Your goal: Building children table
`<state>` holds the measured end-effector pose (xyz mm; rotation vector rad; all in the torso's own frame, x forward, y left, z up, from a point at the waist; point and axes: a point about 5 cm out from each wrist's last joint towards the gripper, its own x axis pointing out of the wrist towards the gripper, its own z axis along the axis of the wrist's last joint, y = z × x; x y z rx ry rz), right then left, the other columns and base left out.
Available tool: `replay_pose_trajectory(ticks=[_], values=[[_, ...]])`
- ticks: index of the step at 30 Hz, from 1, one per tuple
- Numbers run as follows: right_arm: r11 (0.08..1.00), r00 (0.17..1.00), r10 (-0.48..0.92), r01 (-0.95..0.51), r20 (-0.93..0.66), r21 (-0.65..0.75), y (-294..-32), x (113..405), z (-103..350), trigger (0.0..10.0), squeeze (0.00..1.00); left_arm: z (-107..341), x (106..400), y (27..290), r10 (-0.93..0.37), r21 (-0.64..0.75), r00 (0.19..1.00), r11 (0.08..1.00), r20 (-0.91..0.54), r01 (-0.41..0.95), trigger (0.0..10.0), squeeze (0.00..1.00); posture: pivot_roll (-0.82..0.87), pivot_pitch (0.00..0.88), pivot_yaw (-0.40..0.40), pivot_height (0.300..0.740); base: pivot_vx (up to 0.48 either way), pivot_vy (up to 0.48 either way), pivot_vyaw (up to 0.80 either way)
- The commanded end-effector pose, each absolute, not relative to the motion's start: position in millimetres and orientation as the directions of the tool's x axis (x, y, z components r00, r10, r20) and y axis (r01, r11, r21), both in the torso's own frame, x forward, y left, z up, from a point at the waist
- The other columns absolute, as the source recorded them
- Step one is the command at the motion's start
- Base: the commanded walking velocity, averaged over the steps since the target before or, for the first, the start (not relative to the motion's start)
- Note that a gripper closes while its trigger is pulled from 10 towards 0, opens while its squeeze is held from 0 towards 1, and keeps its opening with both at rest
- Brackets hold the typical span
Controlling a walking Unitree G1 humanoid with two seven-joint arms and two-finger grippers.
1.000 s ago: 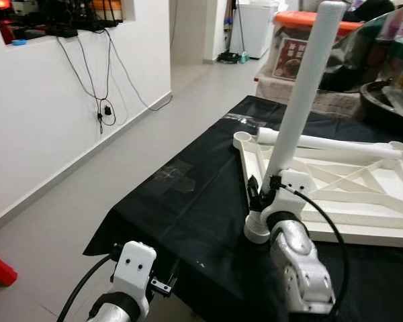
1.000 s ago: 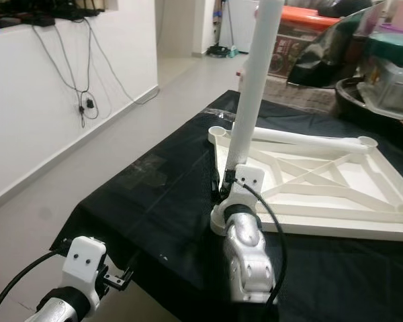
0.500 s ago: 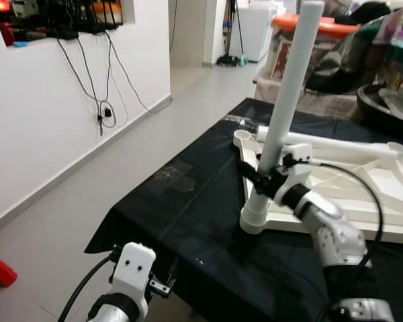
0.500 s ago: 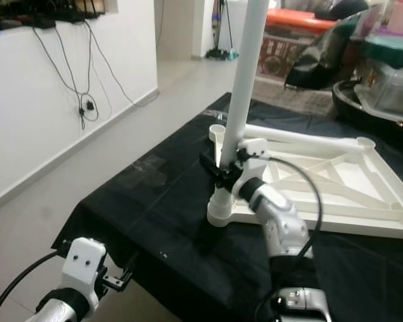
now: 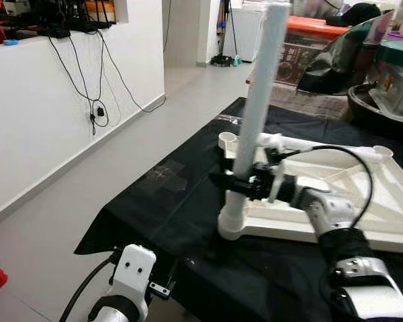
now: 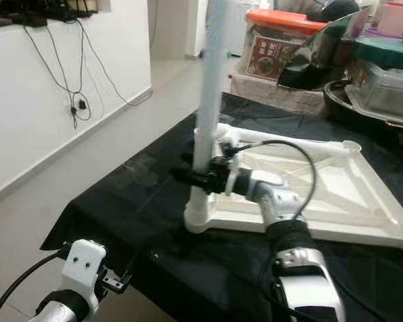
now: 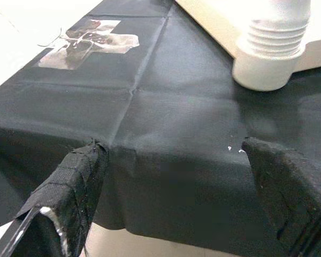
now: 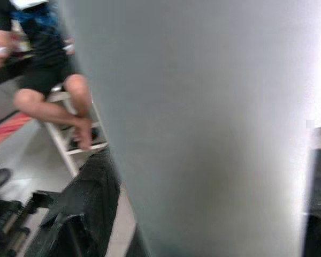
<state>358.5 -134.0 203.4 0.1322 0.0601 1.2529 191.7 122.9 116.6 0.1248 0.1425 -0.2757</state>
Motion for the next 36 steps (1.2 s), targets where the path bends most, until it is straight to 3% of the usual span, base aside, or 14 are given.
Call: replay_pose_trajectory(ticks=[1,2,3,4,10,15,16,18,19,22,23,28,30,36], values=[[0.249,0.253,0.967,-0.962,0.022,0.113,-124,358,206,10.0,0.00,115,189,121,-0.278,0.097,0.946,0.950,-0.167,0.296,10.0,0.00,0.27,0.000,-0.099,0.740,0.000,0.000,0.00],[0.215,0.218,0.975,-0.971,0.027,0.103,-117,359,207,1.3,0.00,116,188,118,-0.298,0.088,0.940,0.945,-0.164,0.315,10.0,0.00,0.28,0.001,-0.101,0.740,0.000,0.000,0.00],[0.215,0.218,0.975,-0.971,0.027,0.103,-117,359,207,1.3,0.00,116,188,118,-0.298,0.088,0.940,0.945,-0.164,0.315,10.0,0.00,0.28,0.001,-0.101,0.740,0.000,0.000,0.00],[0.182,0.186,0.982,-0.979,0.035,0.096,-113,359,208,0.0,0.00,116,188,117,-0.313,0.088,0.936,0.940,-0.165,0.330,10.0,0.00,0.28,0.010,-0.103,0.740,0.000,0.000,0.00],[0.179,0.183,0.982,-0.982,0.053,0.068,-109,359,207,0.0,0.00,117,186,115,-0.323,0.088,0.932,0.936,-0.166,0.340,10.0,0.00,0.28,0.019,-0.099,0.740,0.000,0.000,0.00],[0.417,0.419,0.905,-0.908,0.078,0.039,-119,365,199,0.0,0.00,117,187,116,-0.323,0.087,0.931,0.936,-0.169,0.341,10.0,0.00,0.26,0.020,-0.090,0.740,0.000,0.000,0.00],[0.417,0.419,0.905,-0.908,0.078,0.039,-119,365,199,0.0,0.00,117,187,116,-0.323,0.087,0.931,0.936,-0.169,0.341,10.0,0.00,0.26,0.020,-0.090,0.740,0.000,0.000,0.00],[0.767,0.764,0.639,-0.642,0.091,0.002,-143,370,192,0.0,0.00,116,188,116,-0.326,0.087,0.930,0.935,-0.170,0.344,10.0,0.00,0.24,0.018,-0.076,0.740,0.000,0.000,0.00],[0.854,0.849,0.518,-0.520,0.100,-0.015,-153,369,191,0.0,0.00,115,189,116,-0.327,0.088,0.929,0.934,-0.171,0.345,10.0,0.00,0.24,0.018,-0.074,0.740,0.000,0.000,0.00],[0.942,0.936,0.335,-0.335,0.112,-0.020,-166,367,188,0.0,0.00,115,190,117,-0.331,0.089,0.928,0.933,-0.172,0.350,10.0,0.00,0.23,0.016,-0.065,0.740,0.000,0.000,0.00],[0.999,0.993,0.045,-0.044,0.112,-0.009,-182,356,184,0.0,0.00,115,192,117,-0.339,0.092,0.925,0.929,-0.171,0.357,10.0,0.00,0.23,0.013,-0.062,0.740,0.000,0.000,0.00],[0.989,0.983,-0.151,0.151,0.102,0.004,-187,342,181,0.0,0.00,116,194,116,-0.343,0.096,0.924,0.928,-0.167,0.361,10.0,0.00,0.23,0.009,-0.063,0.740,0.000,0.000,0.00],[0.945,0.949,-0.316,0.314,0.013,0.089,-166,326,170,0.0,0.00,116,197,115,-0.341,0.100,0.926,0.928,-0.161,0.359,10.0,0.00,0.23,0.007,-0.070,0.740,0.000,0.000,0.00],[0.939,0.945,-0.326,0.327,-0.029,0.111,-142,323,168,0.0,0.00,116,198,115,-0.332,0.099,0.930,0.932,-0.159,0.350,10.0,0.00,0.24,0.003,-0.078,0.740,0.000,0.000,0.00]])
